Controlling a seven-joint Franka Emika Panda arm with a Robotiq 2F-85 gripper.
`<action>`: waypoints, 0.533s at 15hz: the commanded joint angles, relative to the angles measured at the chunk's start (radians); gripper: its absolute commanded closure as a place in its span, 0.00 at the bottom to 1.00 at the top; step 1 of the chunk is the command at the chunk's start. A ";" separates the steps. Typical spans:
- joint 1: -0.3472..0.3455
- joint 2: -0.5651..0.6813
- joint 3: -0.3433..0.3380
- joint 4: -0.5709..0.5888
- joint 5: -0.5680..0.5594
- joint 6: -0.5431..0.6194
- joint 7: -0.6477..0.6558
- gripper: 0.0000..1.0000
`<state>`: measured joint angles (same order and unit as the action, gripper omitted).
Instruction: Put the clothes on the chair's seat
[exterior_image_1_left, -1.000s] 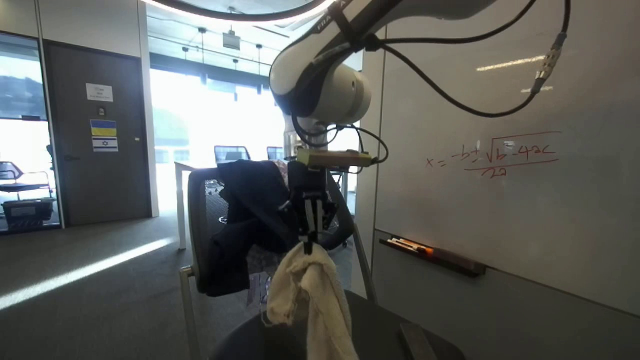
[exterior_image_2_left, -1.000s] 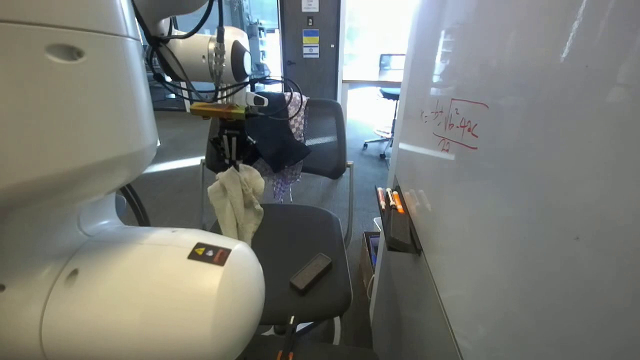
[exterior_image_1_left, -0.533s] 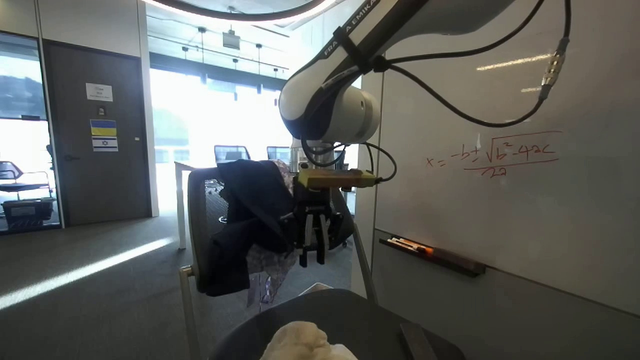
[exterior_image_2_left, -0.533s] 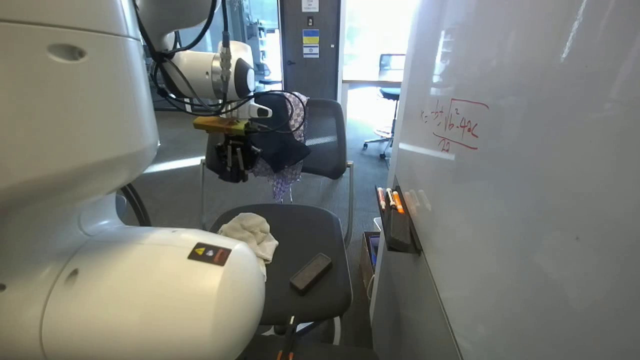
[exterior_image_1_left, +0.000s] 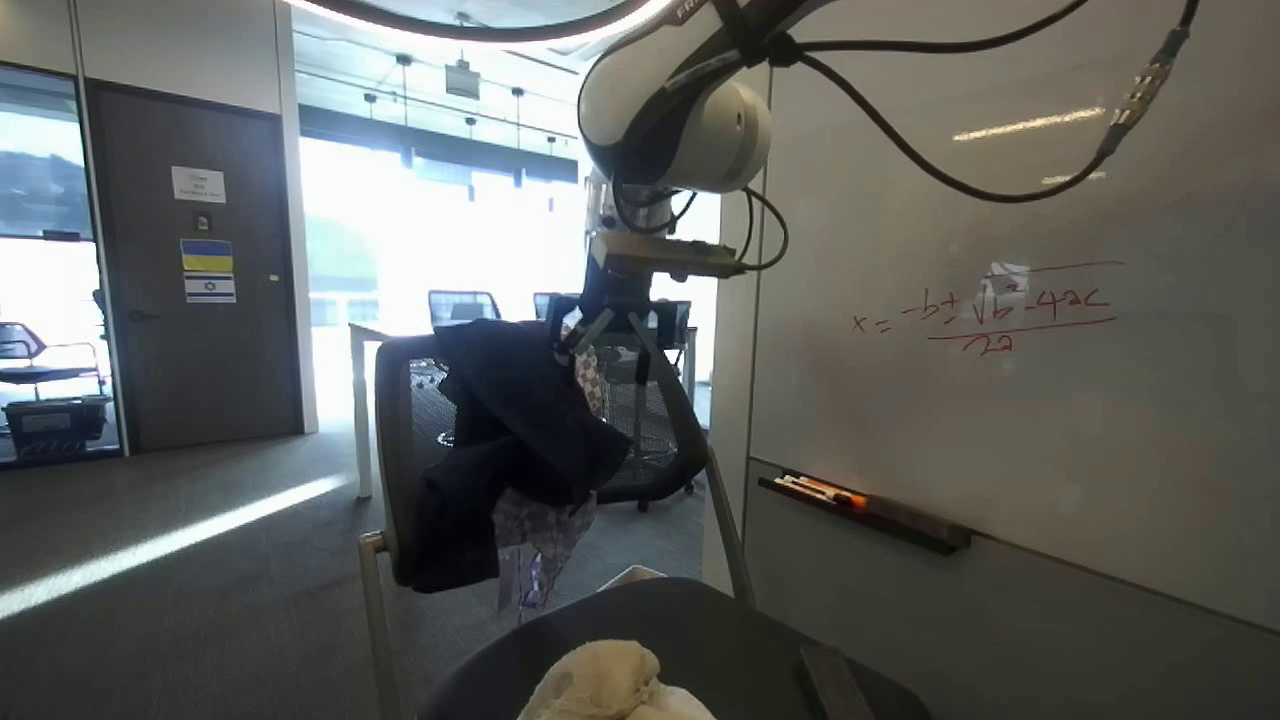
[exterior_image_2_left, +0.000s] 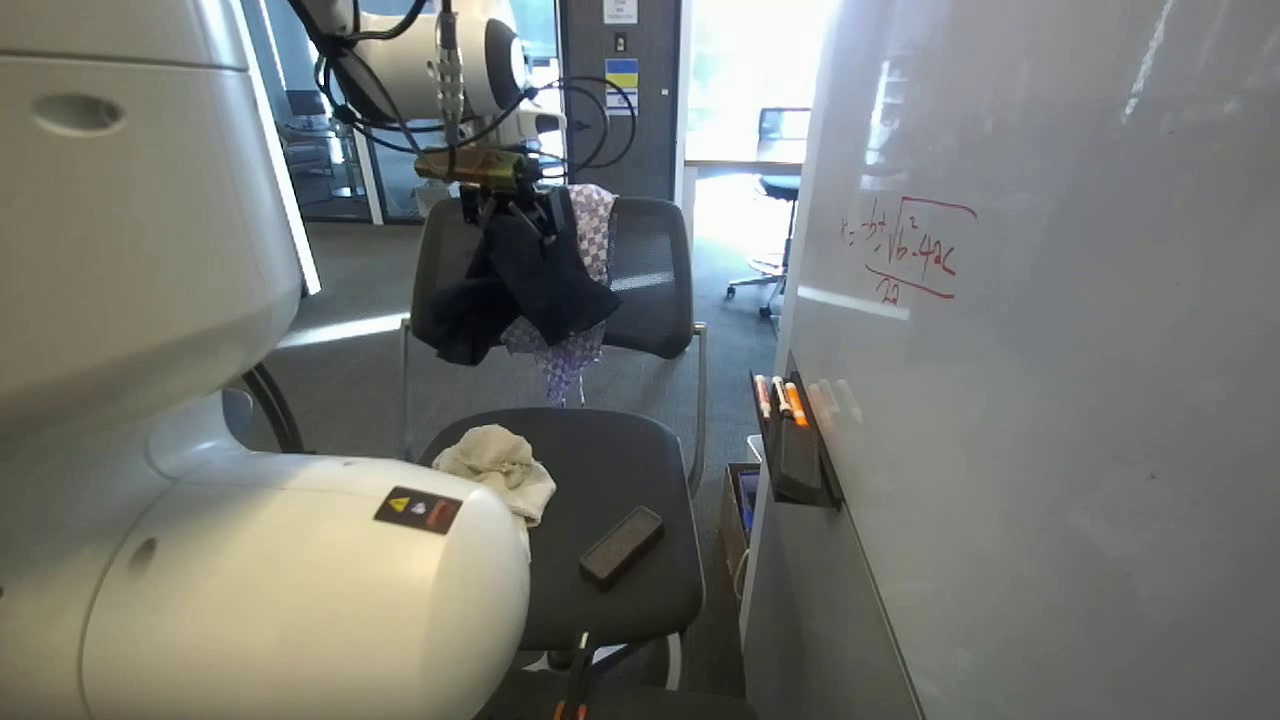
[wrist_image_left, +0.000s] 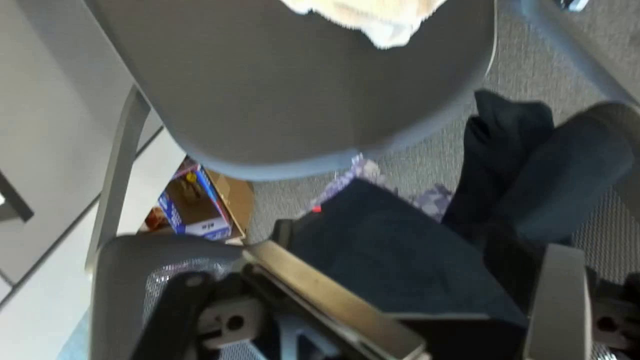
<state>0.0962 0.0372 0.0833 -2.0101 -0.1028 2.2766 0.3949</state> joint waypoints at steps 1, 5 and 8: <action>0.020 0.061 0.005 0.158 -0.166 0.059 0.099 0.00; 0.034 0.168 -0.013 0.253 -0.277 0.122 0.152 0.01; 0.054 0.224 -0.030 0.261 -0.264 0.184 0.195 0.00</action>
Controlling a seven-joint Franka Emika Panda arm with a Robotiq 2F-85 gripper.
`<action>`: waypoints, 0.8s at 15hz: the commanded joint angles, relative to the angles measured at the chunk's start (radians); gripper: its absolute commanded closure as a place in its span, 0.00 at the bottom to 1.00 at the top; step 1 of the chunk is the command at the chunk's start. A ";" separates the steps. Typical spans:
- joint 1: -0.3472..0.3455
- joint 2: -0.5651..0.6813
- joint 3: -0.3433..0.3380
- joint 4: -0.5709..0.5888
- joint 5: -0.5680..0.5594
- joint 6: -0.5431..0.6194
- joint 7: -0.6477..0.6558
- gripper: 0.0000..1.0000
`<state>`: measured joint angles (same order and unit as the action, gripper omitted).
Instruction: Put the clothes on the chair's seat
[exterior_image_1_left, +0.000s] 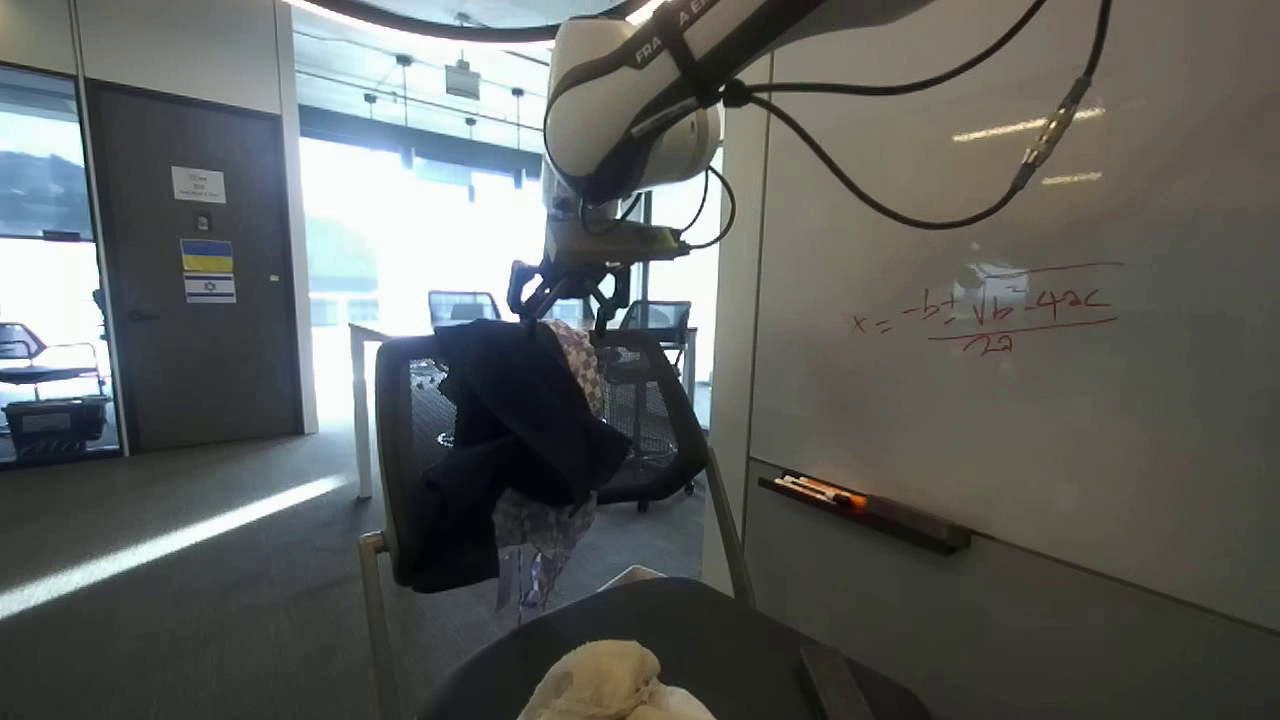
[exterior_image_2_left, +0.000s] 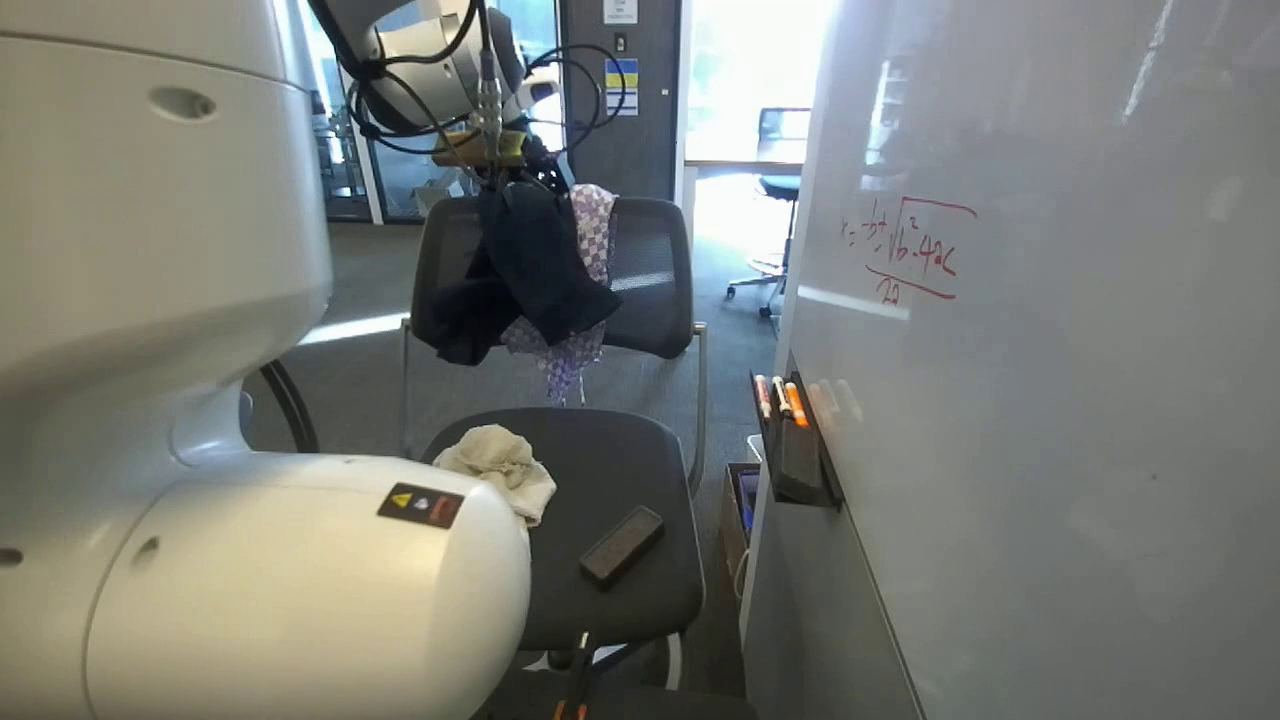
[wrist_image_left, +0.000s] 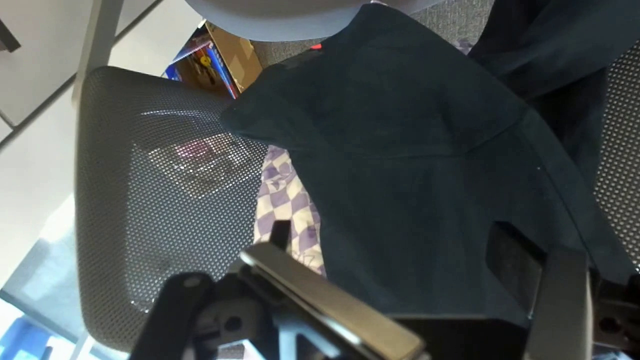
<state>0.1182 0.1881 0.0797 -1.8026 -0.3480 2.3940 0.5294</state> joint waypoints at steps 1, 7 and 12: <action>0.048 0.091 -0.045 0.060 -0.054 0.088 0.106 0.00; 0.145 0.158 -0.205 0.091 -0.462 0.108 0.466 0.00; 0.103 0.177 -0.160 0.078 -0.455 0.164 0.549 0.00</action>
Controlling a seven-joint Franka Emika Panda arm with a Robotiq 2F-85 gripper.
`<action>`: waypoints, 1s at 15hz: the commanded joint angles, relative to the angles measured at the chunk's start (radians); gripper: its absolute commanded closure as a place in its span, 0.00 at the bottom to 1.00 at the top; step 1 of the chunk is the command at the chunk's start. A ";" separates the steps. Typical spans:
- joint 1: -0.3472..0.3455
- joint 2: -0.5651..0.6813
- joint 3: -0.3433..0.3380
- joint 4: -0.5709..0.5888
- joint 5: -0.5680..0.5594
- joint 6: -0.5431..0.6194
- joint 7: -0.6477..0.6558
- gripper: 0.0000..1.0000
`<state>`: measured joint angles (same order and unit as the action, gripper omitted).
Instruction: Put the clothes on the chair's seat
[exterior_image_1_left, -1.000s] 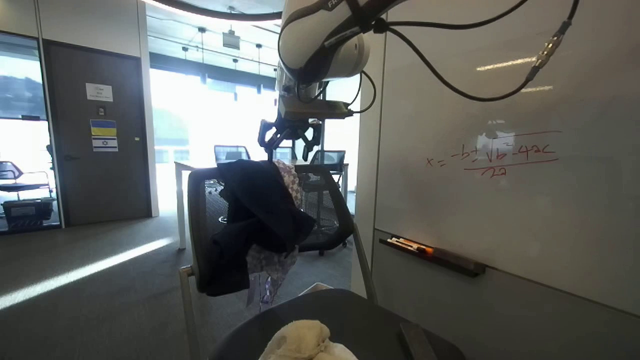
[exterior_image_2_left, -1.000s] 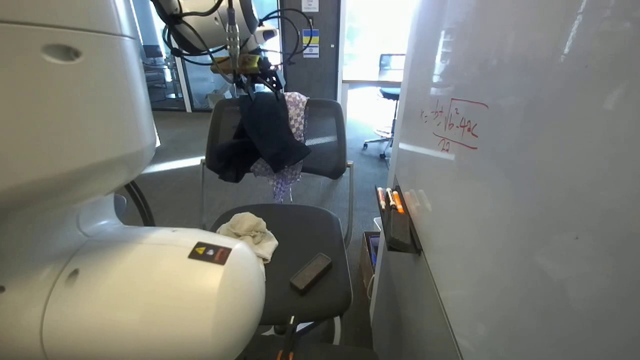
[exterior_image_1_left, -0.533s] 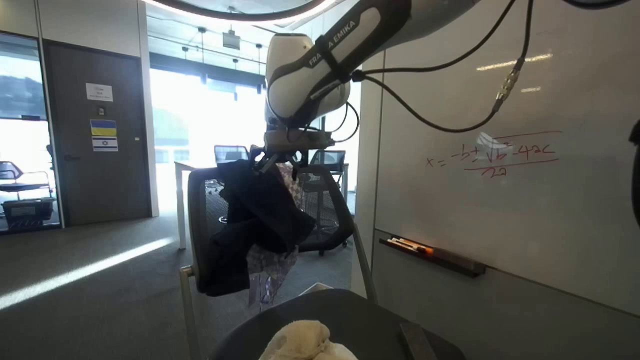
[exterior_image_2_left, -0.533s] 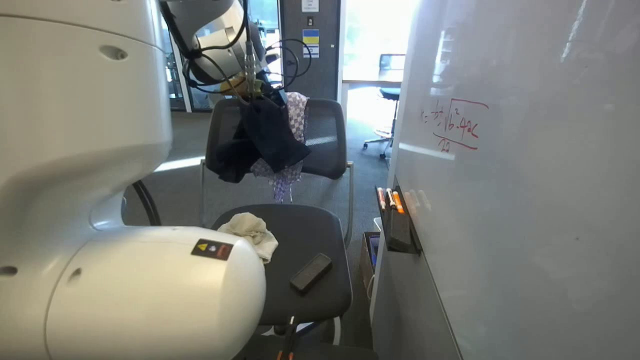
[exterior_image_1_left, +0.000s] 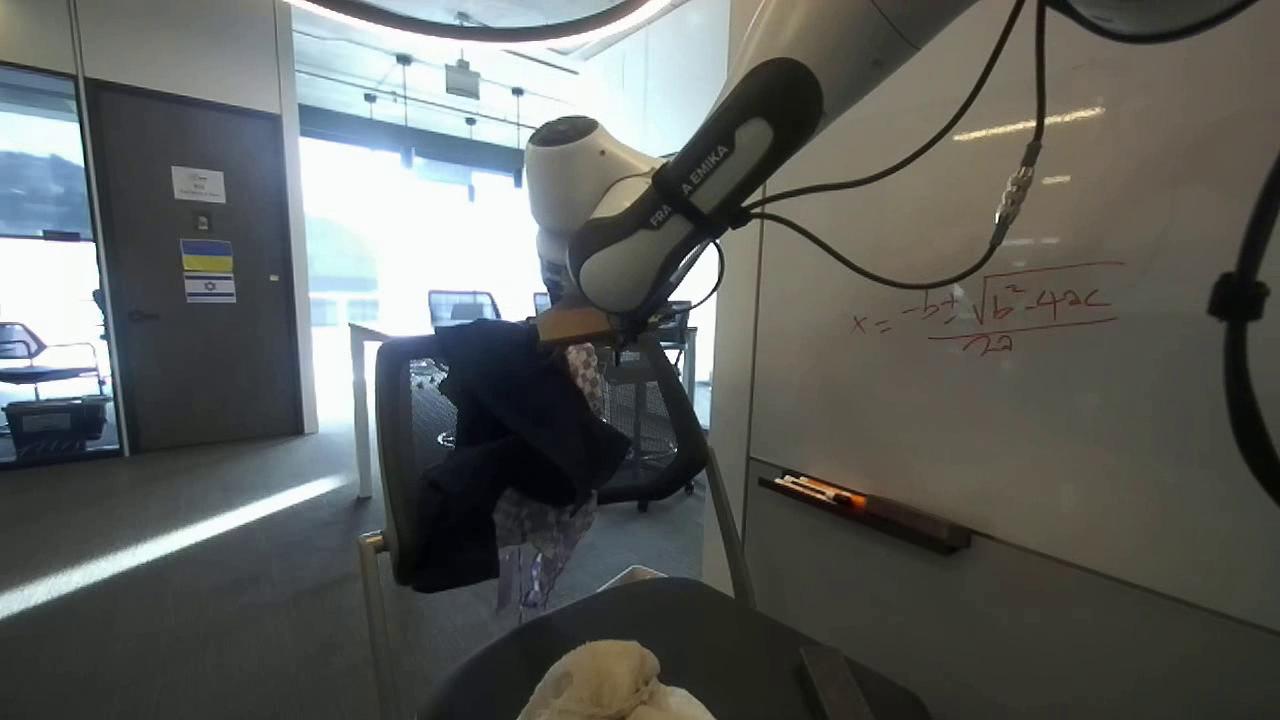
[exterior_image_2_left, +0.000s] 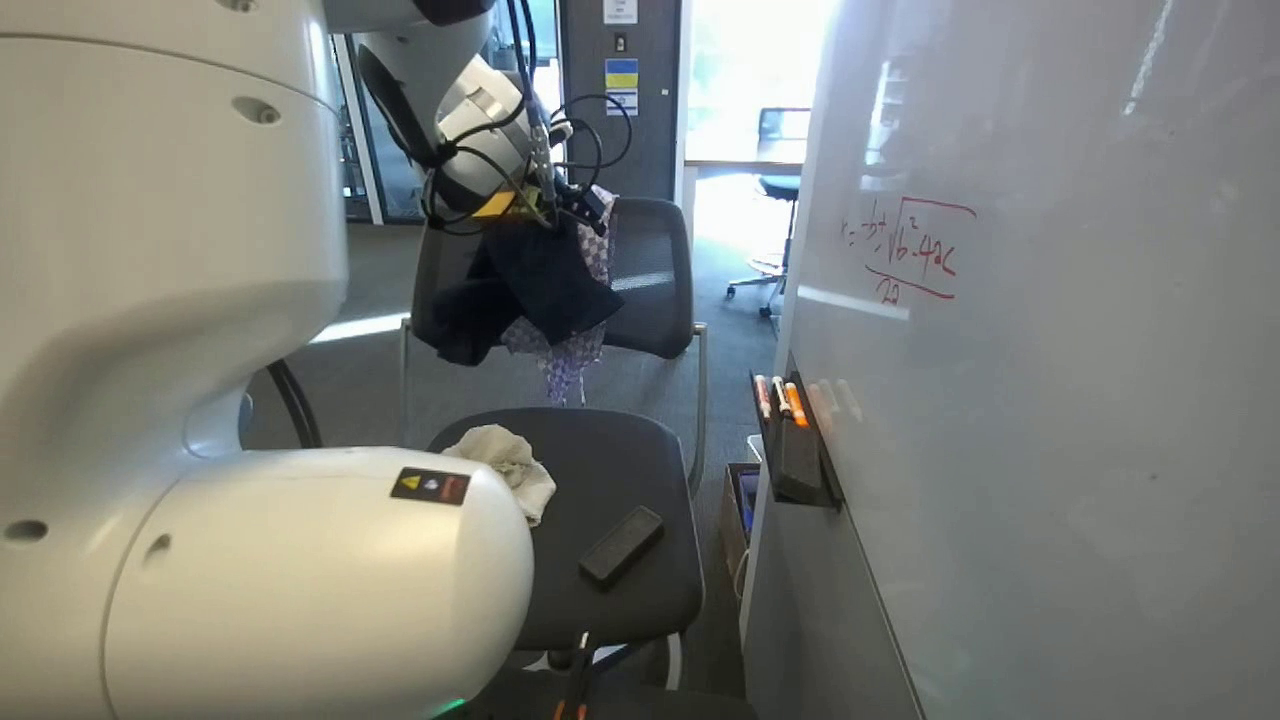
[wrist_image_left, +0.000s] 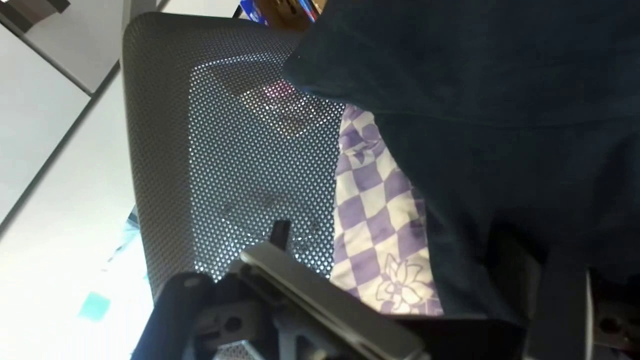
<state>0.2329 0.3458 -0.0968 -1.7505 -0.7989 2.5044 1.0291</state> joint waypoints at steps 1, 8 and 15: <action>-0.013 0.019 0.019 0.024 -0.002 0.079 0.061 0.00; -0.057 0.025 0.008 -0.046 0.003 0.324 0.060 0.00; -0.126 0.090 0.008 -0.109 -0.007 0.588 0.038 0.44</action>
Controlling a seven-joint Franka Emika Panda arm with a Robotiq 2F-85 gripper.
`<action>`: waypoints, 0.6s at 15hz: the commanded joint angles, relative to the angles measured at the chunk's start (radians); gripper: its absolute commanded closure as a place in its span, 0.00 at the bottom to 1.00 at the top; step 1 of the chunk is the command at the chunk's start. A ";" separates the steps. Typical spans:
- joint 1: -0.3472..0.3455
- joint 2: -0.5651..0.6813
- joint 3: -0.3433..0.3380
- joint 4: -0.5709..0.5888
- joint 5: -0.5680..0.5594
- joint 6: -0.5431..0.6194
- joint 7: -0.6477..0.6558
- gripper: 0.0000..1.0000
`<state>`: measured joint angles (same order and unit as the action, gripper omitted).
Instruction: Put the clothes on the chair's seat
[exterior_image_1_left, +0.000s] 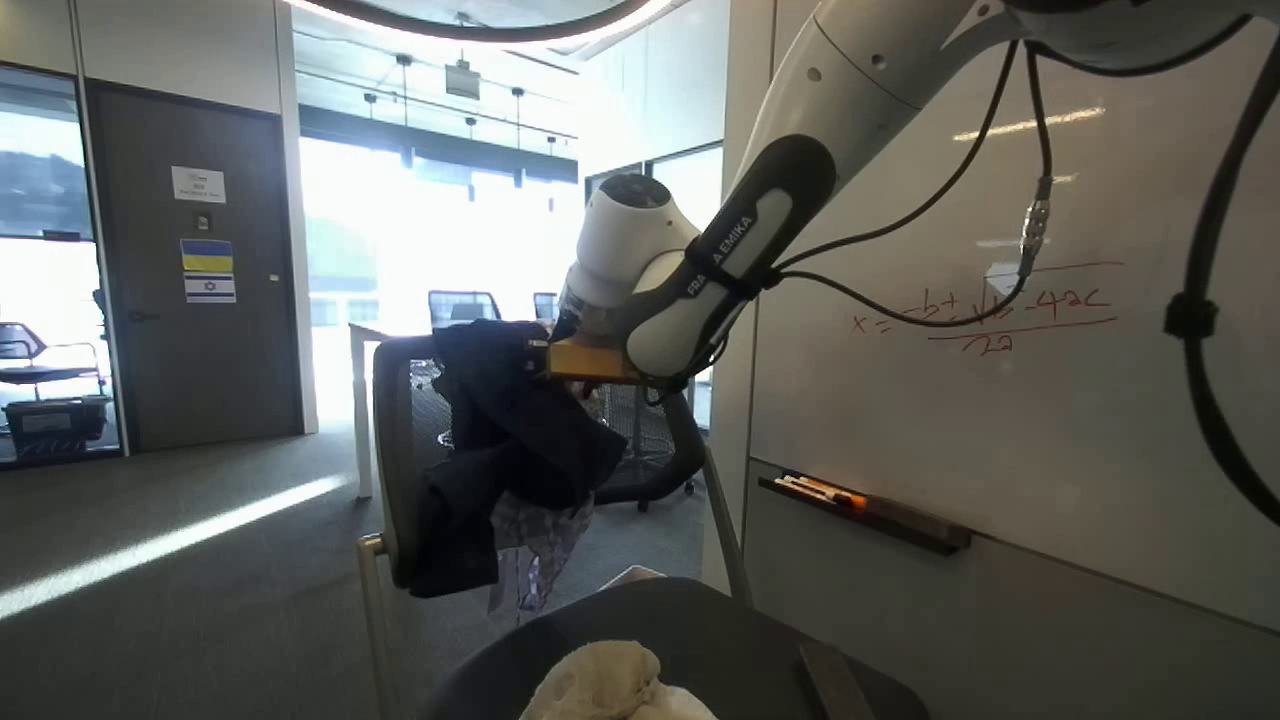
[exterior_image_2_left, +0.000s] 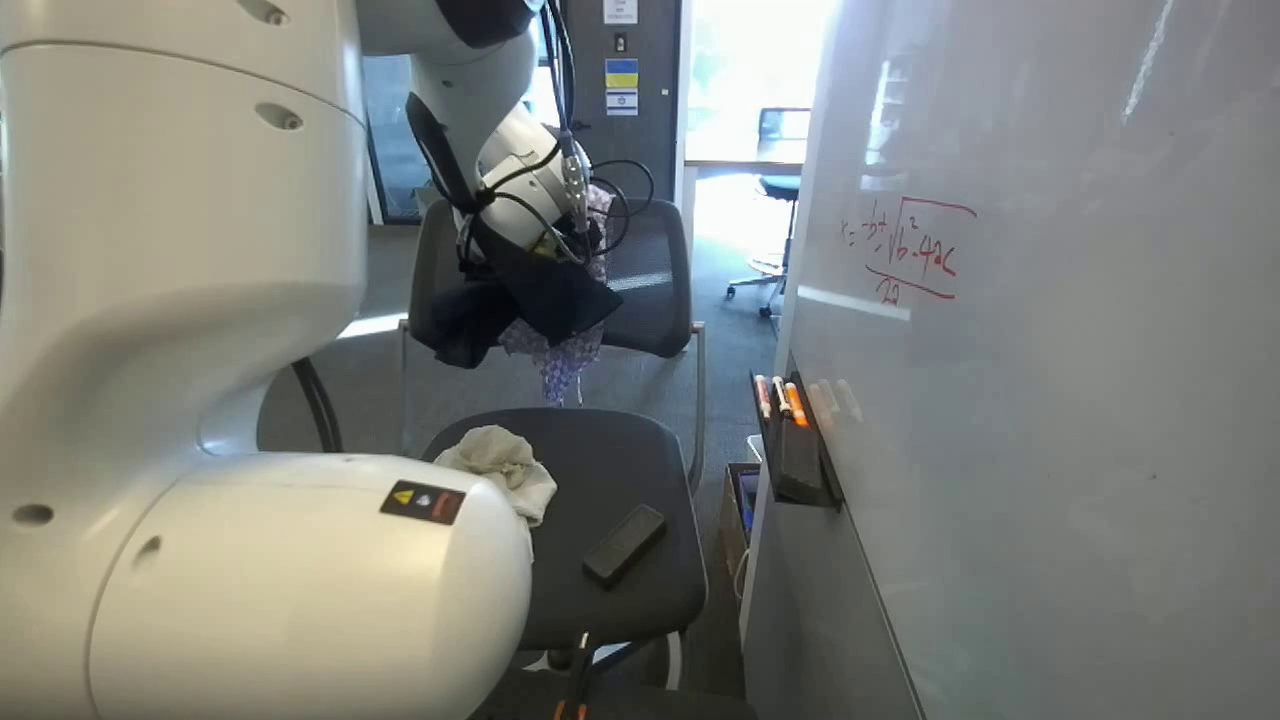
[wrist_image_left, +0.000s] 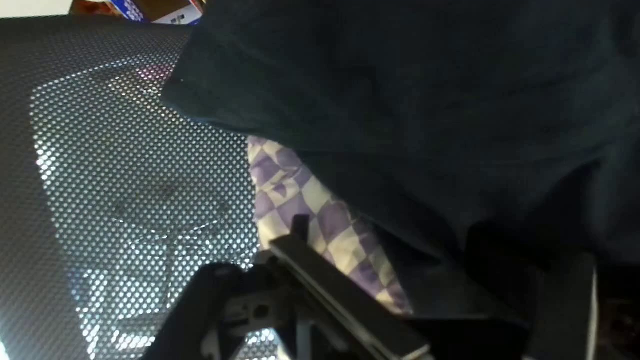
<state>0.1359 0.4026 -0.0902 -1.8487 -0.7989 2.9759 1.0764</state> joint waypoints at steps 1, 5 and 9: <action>-0.026 0.042 -0.011 -0.012 -0.019 0.142 0.003 0.50; -0.033 0.056 -0.024 -0.038 -0.008 0.202 0.013 0.80; -0.050 0.008 -0.001 -0.108 0.004 0.217 0.007 1.00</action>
<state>0.0988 0.4451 -0.1055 -1.9065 -0.7999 3.1544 1.0771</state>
